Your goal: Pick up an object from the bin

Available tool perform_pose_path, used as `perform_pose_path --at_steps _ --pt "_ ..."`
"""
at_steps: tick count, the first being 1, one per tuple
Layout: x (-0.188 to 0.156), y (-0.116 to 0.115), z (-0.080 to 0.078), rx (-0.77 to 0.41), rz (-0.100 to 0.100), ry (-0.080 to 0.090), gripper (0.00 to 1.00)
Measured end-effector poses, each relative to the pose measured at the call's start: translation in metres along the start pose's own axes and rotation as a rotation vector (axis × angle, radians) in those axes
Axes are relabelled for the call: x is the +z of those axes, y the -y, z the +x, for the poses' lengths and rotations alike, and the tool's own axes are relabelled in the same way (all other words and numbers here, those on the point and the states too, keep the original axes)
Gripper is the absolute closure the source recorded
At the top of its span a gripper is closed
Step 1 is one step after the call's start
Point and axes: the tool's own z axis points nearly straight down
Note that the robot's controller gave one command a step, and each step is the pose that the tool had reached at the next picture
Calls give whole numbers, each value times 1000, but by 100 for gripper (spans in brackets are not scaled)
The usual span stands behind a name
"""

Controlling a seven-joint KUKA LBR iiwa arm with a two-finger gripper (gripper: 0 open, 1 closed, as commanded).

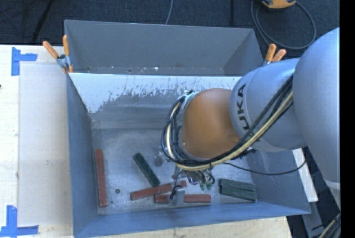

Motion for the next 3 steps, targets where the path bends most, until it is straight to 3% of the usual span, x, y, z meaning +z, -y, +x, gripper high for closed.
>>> perform_pose_path --at_steps 1,2,3 --pt "15 -43 9 54 0 0 100" --pt "15 -42 9 56 0 0 100" --pt "-172 -61 -6 80 -2 11 100"
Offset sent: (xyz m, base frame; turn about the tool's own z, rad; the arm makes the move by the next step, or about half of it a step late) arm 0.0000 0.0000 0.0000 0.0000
